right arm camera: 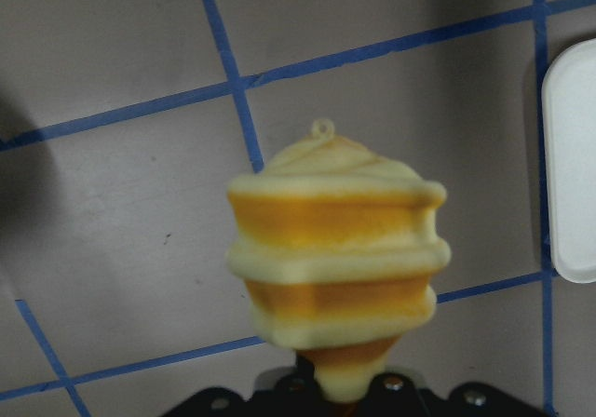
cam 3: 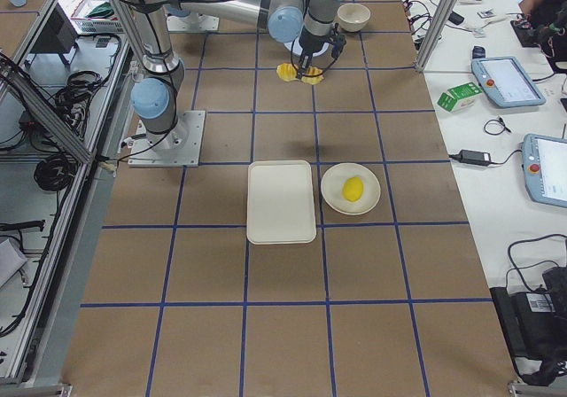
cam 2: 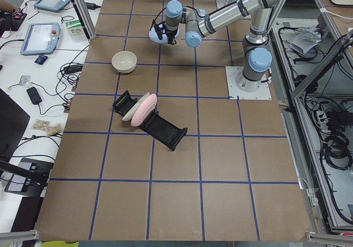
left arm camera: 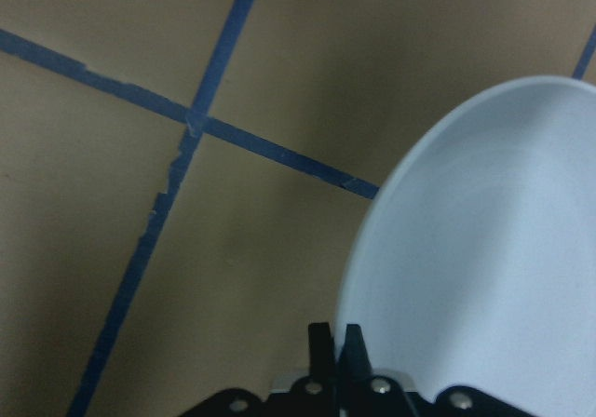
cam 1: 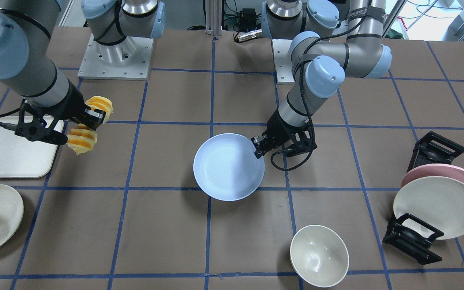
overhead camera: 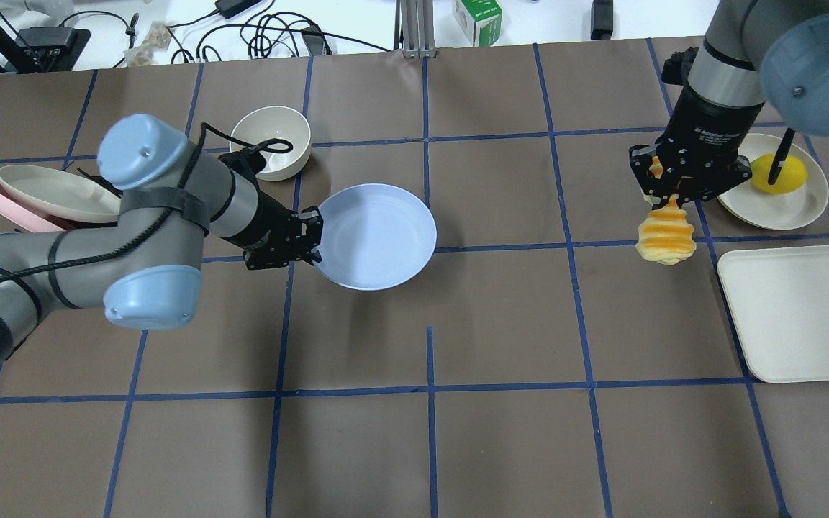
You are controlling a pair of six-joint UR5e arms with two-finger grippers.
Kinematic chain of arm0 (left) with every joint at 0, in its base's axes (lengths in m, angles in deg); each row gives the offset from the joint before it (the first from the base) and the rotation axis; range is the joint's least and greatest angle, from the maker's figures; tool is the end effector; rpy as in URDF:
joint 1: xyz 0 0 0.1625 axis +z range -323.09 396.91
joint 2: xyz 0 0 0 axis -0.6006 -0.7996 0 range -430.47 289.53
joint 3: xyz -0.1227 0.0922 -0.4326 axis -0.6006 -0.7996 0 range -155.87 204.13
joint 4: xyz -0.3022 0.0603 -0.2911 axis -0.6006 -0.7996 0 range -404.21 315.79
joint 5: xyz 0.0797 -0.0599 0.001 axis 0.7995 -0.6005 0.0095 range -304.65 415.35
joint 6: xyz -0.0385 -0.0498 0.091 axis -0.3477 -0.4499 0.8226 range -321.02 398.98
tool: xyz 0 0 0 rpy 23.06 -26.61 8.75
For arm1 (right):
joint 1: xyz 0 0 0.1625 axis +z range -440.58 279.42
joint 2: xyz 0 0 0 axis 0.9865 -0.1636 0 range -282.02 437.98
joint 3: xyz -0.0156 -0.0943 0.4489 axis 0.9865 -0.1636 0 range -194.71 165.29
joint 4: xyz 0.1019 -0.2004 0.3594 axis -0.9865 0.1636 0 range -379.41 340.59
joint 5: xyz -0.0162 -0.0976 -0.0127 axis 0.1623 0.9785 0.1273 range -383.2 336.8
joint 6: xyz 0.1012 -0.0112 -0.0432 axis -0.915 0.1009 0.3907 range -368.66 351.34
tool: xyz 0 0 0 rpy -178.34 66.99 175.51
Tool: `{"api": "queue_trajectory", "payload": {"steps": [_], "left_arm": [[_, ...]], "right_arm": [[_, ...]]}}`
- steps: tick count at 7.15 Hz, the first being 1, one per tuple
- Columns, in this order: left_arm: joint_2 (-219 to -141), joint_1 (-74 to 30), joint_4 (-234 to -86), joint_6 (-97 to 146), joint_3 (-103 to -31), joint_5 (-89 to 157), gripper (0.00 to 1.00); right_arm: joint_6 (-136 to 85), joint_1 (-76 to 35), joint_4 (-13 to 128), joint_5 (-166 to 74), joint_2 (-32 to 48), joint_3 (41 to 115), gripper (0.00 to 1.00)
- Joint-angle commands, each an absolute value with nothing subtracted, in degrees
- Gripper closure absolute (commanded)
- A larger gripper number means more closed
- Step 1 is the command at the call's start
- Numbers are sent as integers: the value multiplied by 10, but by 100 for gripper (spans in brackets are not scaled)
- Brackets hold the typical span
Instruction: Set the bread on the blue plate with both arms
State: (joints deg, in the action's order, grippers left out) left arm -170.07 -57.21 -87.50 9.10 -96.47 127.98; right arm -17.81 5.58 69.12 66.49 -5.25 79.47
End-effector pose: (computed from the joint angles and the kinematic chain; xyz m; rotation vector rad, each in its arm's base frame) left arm -0.2014 -0.4817 0.2617 0.6046 -2.7533 0.0271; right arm 0.0987 -0.5307 0.4123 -0.3538 -3.0984 -0.3392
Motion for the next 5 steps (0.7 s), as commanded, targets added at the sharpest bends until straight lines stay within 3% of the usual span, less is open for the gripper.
{"api": "queue_trajectory", "payload": {"steps": [1, 5], "left_arm": [[-1737, -614, -840, 58, -969, 1281, 100], [-1754, -639, -830, 41, -993, 1300, 97]], "right_arm": [[-223, 93, 742, 628, -43, 799, 100], [-252, 174, 817, 628, 4, 799, 100]]}}
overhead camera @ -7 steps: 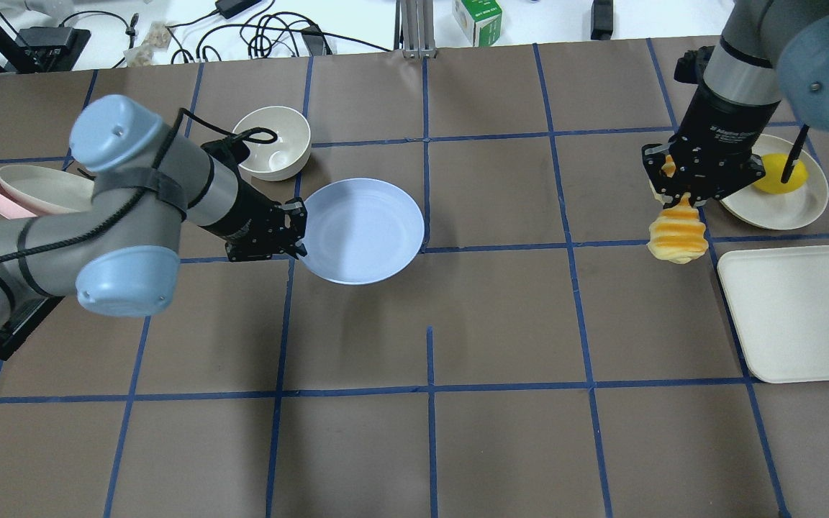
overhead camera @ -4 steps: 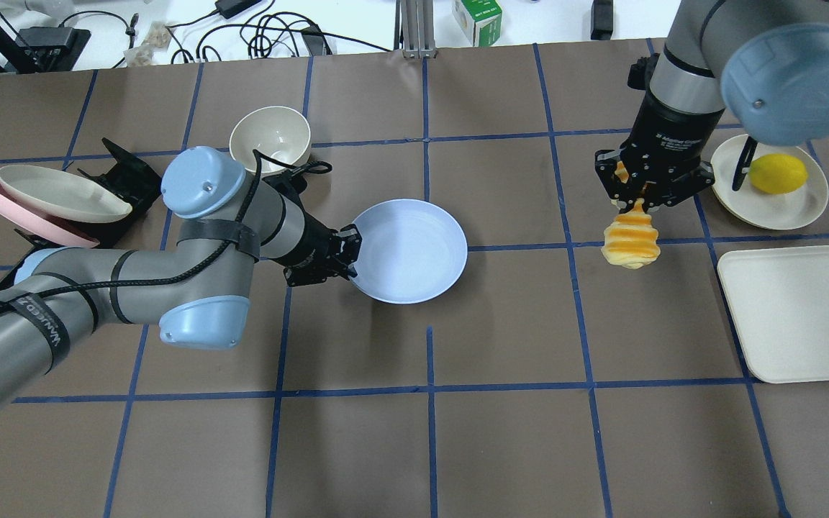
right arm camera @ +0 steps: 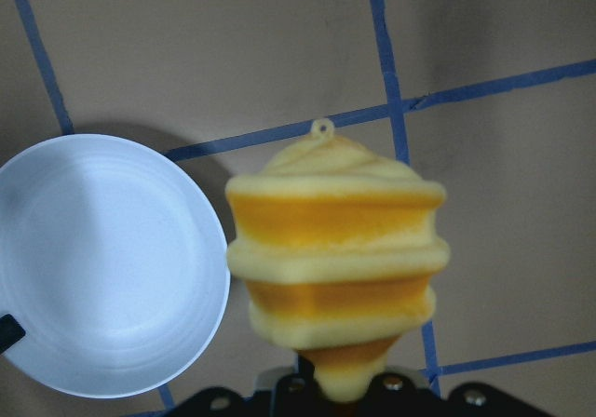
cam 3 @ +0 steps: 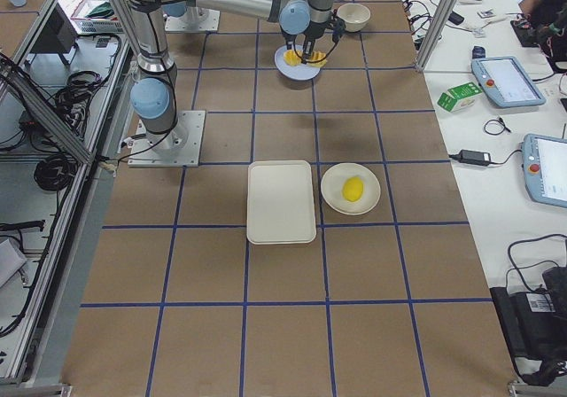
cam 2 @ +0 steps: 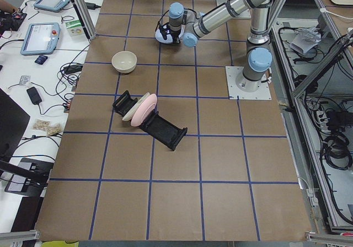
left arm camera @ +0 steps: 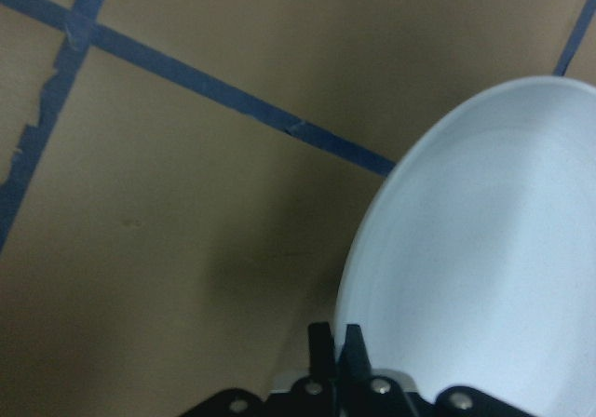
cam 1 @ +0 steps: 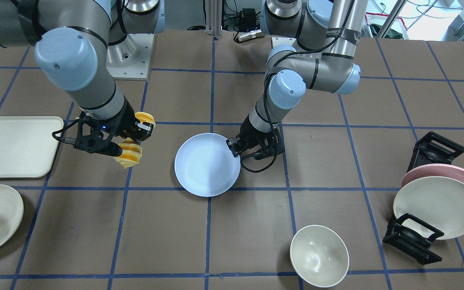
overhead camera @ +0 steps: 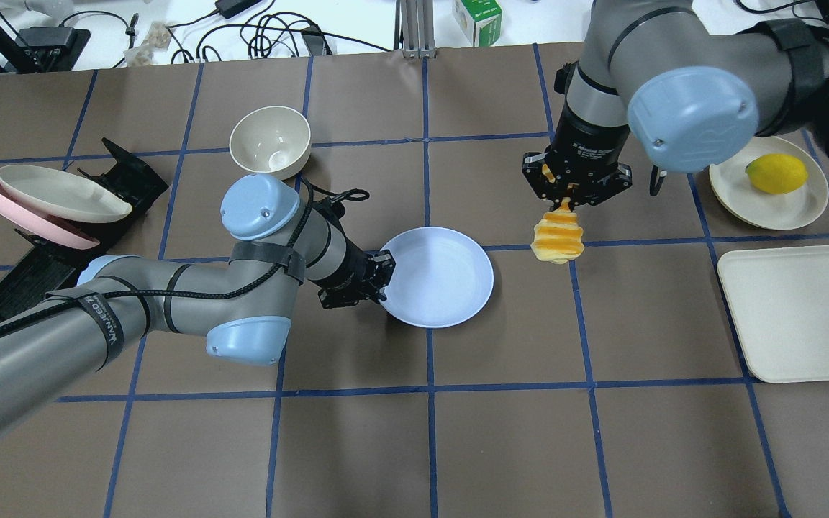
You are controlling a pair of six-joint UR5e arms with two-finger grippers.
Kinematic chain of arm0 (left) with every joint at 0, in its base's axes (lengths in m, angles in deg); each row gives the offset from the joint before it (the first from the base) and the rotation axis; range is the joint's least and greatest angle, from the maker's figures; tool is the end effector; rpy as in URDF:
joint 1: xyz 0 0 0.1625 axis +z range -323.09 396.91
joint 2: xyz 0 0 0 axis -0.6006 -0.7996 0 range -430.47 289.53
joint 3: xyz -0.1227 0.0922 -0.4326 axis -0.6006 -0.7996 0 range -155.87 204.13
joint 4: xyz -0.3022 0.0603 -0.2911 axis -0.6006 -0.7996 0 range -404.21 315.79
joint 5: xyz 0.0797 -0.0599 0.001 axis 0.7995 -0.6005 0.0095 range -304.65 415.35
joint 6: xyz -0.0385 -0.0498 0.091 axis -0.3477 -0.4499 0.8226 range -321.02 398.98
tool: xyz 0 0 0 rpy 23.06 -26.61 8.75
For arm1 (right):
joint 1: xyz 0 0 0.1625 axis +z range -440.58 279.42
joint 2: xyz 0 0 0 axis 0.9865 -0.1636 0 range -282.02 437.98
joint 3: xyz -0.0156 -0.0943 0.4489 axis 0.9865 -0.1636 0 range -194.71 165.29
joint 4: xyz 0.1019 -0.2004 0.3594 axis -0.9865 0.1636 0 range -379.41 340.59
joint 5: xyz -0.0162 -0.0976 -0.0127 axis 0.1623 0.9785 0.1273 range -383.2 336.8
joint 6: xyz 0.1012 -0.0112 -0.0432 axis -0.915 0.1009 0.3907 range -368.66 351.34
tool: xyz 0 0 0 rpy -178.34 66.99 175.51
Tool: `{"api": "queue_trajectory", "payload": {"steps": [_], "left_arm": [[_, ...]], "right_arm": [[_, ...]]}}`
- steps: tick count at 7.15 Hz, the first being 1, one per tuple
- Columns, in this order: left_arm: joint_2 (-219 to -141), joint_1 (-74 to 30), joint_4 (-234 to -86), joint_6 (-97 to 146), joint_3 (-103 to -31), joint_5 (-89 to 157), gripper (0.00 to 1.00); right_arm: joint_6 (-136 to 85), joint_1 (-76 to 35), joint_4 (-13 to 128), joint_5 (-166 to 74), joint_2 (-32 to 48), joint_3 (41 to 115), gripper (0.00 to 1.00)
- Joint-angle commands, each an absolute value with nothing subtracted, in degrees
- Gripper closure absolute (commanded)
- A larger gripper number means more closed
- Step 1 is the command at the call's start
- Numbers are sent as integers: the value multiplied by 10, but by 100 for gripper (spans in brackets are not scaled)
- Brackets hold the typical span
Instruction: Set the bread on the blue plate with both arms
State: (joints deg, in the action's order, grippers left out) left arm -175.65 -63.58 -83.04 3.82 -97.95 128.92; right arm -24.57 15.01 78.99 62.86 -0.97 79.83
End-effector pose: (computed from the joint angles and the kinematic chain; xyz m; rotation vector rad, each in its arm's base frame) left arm -0.2528 -0.4617 0.2109 0.5953 -2.7874 -0.0702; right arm 0.1950 -0.5444 0.3828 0.2847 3.0772 0.2105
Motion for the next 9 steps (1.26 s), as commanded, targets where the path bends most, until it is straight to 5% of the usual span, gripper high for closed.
{"api": "queue_trajectory", "payload": {"steps": [1, 2, 5, 9], "left_arm": [[-1745, -638, -830, 38, -988, 1300, 35], [-1731, -635, -826, 41, -982, 1327, 0], [-1670, -578, -956, 162, -921, 1346, 0], [-1617, -534, -1284, 412, -718, 1424, 0]], "right_arm": [[-253, 190, 850, 630, 20, 799, 100], [-253, 206, 861, 632, 34, 799, 100], [-260, 251, 921, 628, 80, 799, 100], [-315, 321, 967, 628, 150, 800, 100]]}}
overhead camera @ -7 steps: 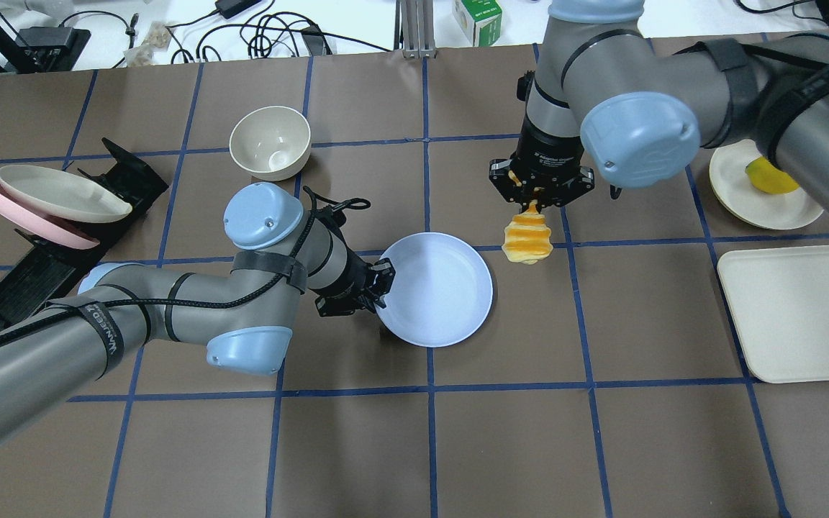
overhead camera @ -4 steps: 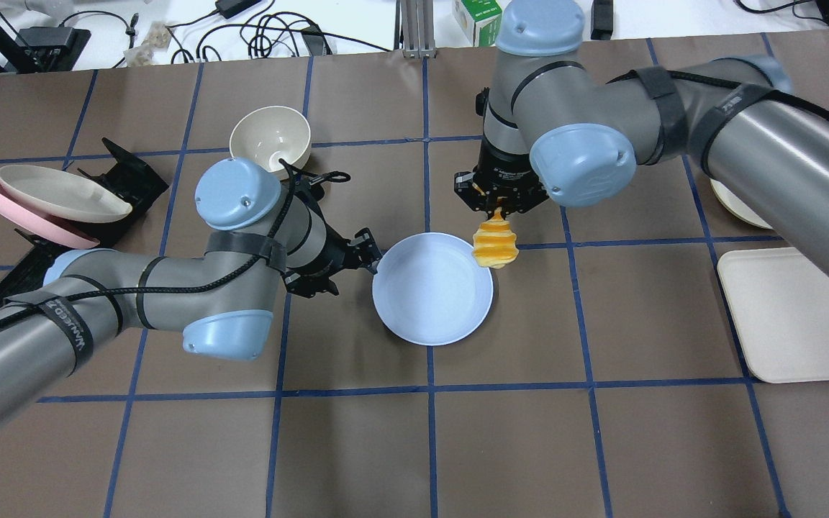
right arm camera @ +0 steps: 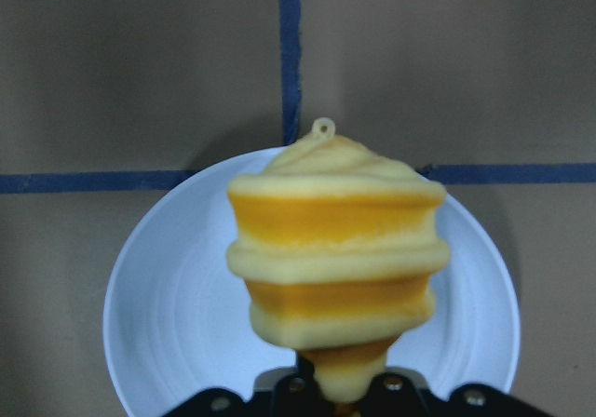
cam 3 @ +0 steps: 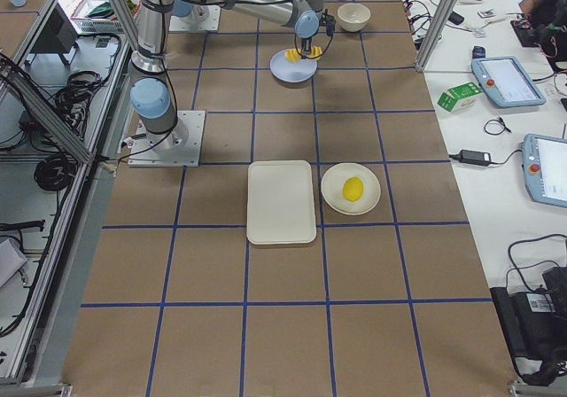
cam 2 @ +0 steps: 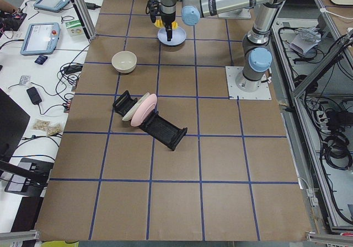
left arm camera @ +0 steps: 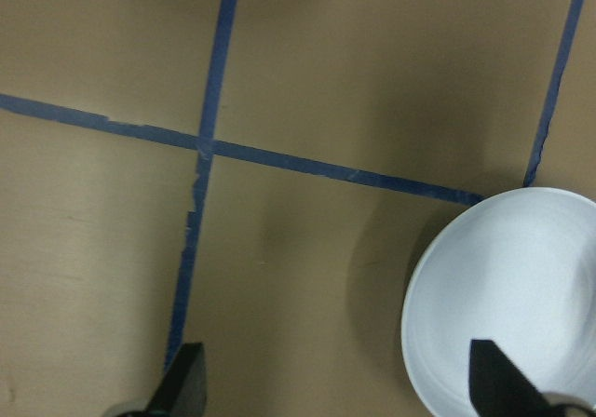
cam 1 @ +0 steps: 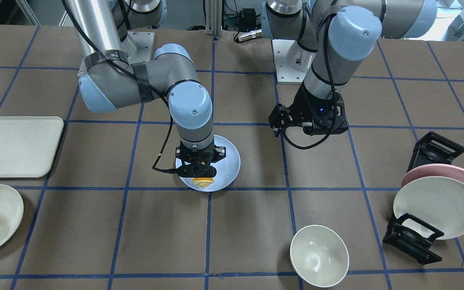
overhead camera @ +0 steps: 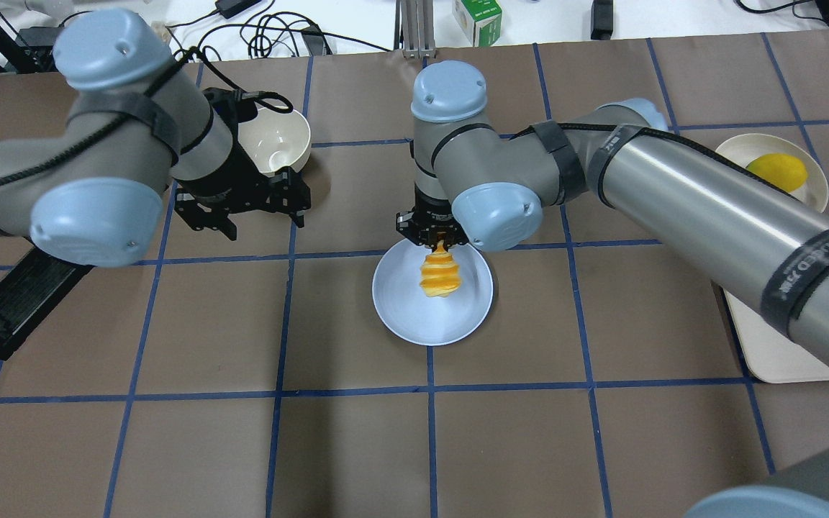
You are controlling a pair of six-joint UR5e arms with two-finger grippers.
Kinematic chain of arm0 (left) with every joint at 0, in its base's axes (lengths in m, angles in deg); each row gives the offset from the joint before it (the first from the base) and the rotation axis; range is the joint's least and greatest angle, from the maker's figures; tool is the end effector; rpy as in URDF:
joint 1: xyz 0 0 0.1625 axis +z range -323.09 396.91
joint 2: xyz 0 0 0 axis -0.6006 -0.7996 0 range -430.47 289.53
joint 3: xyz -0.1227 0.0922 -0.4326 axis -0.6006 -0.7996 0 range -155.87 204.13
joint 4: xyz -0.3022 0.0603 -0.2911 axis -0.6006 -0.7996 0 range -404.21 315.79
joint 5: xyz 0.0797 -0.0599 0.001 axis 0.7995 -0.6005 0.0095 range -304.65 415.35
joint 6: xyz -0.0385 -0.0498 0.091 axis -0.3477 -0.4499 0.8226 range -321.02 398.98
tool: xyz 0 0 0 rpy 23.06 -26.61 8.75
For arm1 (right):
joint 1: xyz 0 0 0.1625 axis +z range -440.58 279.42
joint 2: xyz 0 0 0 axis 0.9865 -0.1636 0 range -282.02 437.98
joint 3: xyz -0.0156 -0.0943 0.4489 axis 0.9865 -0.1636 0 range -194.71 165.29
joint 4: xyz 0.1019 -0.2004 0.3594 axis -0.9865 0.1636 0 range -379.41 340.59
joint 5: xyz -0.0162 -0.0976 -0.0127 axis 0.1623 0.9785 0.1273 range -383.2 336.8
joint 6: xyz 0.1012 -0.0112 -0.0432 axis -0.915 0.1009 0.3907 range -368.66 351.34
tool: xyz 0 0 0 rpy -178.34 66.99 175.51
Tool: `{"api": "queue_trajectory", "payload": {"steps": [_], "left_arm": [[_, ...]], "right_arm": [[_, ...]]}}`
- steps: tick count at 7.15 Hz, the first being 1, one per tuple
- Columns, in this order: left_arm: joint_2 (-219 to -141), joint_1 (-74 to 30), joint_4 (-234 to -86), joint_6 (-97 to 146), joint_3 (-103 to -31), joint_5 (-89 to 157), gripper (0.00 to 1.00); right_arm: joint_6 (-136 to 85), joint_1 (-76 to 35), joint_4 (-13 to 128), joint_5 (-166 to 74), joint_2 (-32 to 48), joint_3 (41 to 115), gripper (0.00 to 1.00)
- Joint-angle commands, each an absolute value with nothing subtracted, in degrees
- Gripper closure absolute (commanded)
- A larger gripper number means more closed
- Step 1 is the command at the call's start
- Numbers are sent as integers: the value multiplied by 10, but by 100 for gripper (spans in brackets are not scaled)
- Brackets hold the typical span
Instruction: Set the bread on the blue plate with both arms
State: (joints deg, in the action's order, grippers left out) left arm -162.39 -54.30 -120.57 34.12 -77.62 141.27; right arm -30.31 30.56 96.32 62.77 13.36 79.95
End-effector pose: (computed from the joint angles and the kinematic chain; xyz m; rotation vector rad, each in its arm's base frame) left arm -0.1518 -0.5029 0.4157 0.0979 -3.0689 -0.0069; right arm 0.3611 -0.5425 0.2582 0.0180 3.1000 0.1483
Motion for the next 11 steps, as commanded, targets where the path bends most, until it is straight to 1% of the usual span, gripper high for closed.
{"api": "queue_trajectory", "payload": {"steps": [1, 3, 4, 5, 6, 10, 11], "left_arm": [[-1615, -527, -1296, 434, -688, 1425, 0], [-1599, -536, -1351, 434, -652, 1453, 0], [-1584, -537, -1354, 435, -654, 1454, 0], [-1582, -537, -1352, 434, -658, 1448, 0], [-1582, -538, -1349, 435, -657, 1447, 0], [-1574, -538, -1347, 435, -666, 1456, 0], [-1576, -538, -1344, 435, -662, 1457, 0]], "right_arm": [[-315, 323, 969, 634, 152, 816, 100], [-336, 323, 992, 628, 154, 834, 88], [-335, 323, 1005, 628, 155, 834, 57], [-334, 323, 1006, 628, 154, 834, 14], [-336, 323, 1006, 628, 151, 829, 0], [-336, 321, 1004, 627, 136, 821, 0], [-335, 309, 995, 629, 116, 813, 0]]}}
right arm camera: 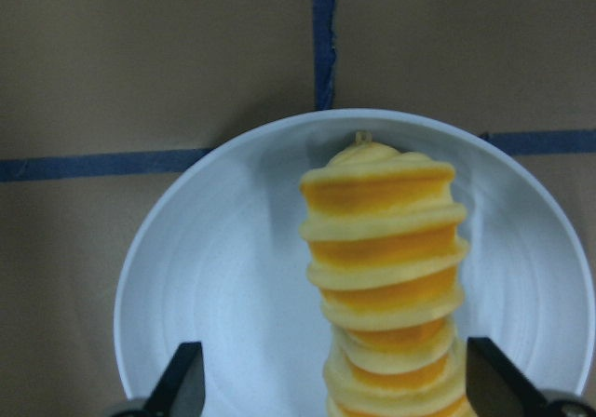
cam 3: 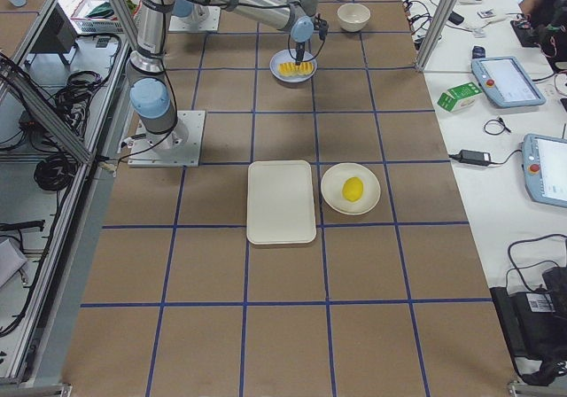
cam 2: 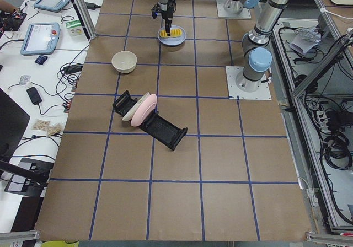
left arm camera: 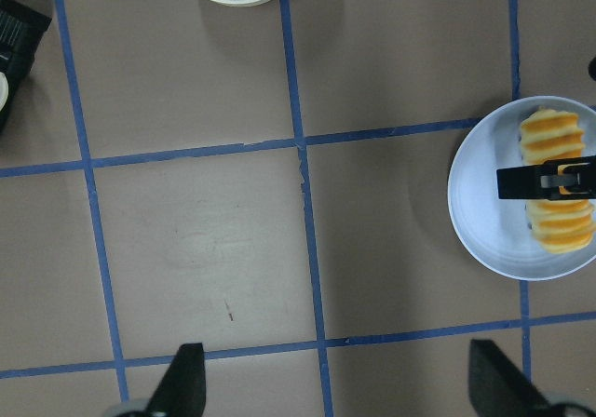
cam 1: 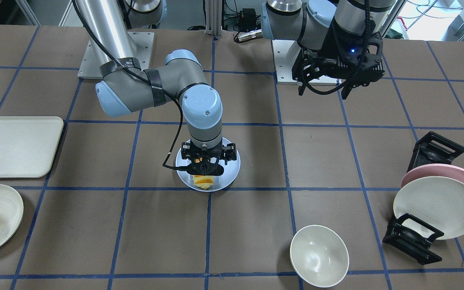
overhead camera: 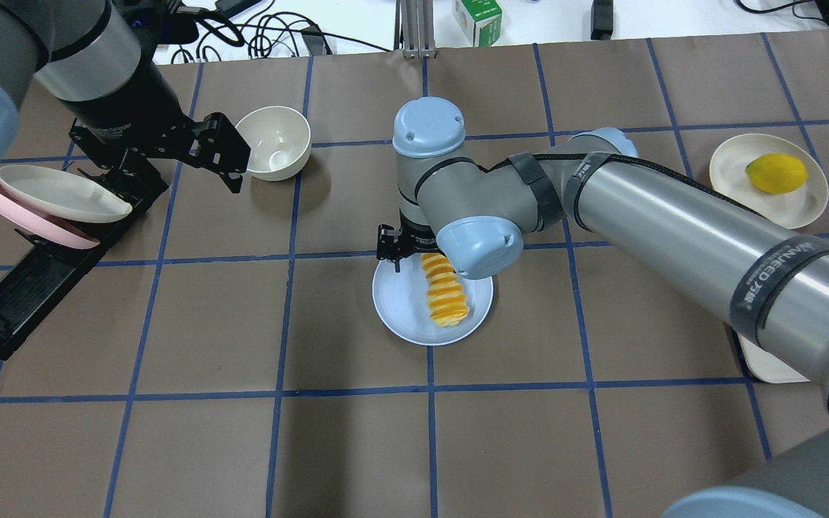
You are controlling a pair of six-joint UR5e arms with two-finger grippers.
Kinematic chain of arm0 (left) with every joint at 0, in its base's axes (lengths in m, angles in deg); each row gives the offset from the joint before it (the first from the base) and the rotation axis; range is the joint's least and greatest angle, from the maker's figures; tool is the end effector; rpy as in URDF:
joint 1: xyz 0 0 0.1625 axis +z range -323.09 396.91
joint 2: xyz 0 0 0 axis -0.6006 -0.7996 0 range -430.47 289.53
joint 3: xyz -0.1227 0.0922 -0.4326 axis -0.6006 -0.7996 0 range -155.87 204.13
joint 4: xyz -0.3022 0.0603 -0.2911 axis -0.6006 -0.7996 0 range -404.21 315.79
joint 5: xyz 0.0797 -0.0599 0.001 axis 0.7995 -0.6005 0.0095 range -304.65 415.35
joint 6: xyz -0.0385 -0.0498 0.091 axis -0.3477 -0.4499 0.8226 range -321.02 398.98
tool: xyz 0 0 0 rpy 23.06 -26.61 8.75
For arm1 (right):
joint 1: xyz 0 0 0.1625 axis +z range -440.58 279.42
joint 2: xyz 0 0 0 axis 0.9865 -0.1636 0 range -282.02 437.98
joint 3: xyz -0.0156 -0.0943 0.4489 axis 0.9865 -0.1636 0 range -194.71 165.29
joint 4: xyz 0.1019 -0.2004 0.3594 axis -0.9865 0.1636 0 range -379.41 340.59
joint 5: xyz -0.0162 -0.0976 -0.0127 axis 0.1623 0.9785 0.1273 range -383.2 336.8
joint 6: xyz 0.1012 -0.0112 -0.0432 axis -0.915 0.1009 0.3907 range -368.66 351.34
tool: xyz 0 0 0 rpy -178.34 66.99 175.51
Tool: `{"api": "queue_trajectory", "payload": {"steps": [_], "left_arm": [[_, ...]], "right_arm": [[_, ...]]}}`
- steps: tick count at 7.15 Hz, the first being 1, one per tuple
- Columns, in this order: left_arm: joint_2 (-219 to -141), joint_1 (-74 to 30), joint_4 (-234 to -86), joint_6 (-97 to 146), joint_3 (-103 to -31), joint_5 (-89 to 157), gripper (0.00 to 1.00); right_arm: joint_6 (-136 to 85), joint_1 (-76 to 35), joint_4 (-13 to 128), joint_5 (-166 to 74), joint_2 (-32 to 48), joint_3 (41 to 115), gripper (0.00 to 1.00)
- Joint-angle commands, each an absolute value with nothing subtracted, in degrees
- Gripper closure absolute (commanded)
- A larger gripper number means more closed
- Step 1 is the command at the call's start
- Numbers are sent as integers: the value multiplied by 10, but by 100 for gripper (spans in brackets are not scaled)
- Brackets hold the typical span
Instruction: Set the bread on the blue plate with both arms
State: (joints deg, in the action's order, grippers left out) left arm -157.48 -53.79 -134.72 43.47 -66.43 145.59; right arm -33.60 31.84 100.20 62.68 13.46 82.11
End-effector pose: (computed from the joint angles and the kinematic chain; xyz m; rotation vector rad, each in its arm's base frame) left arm -0.1387 -0.4798 0.5307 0.1417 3.1327 -0.0520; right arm 0.3717 -0.5304 0.2469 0.0707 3.0918 0.1111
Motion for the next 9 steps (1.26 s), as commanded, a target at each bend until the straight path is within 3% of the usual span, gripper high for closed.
{"api": "queue_trajectory", "payload": {"steps": [1, 5, 9], "left_arm": [[-1590, -536, -1340, 435, -652, 1456, 0], [-1584, -536, -1339, 434, -660, 1456, 0], [-1581, -536, -1339, 434, -660, 1456, 0]], "right_arm": [[-330, 298, 972, 637, 81, 812, 0], [-183, 159, 847, 637, -46, 811, 0], [-178, 134, 752, 638, -113, 808, 0]]}}
